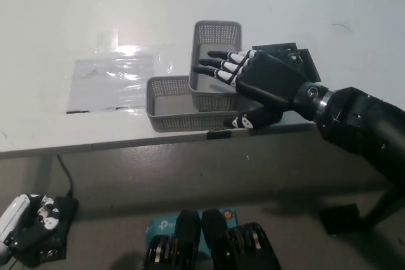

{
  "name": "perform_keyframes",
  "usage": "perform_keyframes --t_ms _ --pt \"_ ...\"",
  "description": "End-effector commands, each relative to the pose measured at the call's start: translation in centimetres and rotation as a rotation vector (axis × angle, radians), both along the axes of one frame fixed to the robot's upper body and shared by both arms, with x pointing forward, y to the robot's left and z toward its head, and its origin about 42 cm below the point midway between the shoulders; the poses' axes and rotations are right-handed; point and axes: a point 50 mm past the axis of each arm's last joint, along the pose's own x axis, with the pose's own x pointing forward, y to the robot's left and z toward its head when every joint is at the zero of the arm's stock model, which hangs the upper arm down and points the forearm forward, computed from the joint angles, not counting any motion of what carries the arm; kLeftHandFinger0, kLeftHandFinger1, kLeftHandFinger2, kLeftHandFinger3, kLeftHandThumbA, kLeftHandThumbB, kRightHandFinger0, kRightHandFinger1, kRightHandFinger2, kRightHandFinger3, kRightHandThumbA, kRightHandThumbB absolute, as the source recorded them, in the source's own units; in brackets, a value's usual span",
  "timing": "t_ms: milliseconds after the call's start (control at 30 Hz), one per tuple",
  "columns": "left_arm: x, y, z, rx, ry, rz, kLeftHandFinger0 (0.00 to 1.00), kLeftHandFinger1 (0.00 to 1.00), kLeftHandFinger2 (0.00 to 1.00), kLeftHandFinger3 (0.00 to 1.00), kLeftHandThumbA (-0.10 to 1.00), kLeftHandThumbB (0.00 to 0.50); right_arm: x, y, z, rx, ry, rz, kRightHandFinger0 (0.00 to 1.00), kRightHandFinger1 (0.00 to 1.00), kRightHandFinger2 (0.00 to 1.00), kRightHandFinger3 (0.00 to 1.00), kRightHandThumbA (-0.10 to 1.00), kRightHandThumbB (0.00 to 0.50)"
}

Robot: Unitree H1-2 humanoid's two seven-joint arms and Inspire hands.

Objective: The robot uses its right hand to pick up the grey box kept on the middle on the desk and place it on top of another box next to it in a right angle

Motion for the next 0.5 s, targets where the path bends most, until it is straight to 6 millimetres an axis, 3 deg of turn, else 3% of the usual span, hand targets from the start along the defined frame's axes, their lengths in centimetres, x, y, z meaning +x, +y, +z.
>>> perform_keyframes --t_ms 0,167,300,400,467 --pt "0.4 0.6 1.0 0.031 -0.051 -0.026 0.0 0.0 0.07 0.18 -0.1 0.5 0.3 0.7 2.5 -0.027 -0.065 0.008 0.55 0.9 0.93 1.0 0.91 0.406" --pt "0.4 0.6 1.0 0.011 -0.03 -0.013 0.0 0.0 0.05 0.18 -0.1 0.5 0.2 0.6 2.7 -0.013 -0.086 0.03 0.43 0.79 0.83 1.0 0.89 0.381" --pt "0.1 0.4 0.7 0.02 -0.026 -0.013 0.01 0.02 0.08 0.2 -0.1 0.5 -0.7 0.4 3.0 -0.004 -0.078 0.055 0.42 0.76 0.8 1.0 0.91 0.387" --pt "0.1 0.4 0.5 0.019 -0.026 -0.012 0.0 0.01 0.07 0.2 -0.1 0.5 -1.8 -0.2 4.1 -0.01 -0.057 0.042 0.52 0.84 0.87 1.0 0.91 0.379" --pt "-0.1 0.4 0.3 0.016 -0.015 -0.013 0.0 0.01 0.08 0.2 -0.1 0.5 -3.6 -1.7 6.8 -0.013 -0.053 0.027 0.61 0.92 1.0 1.0 0.92 0.369"
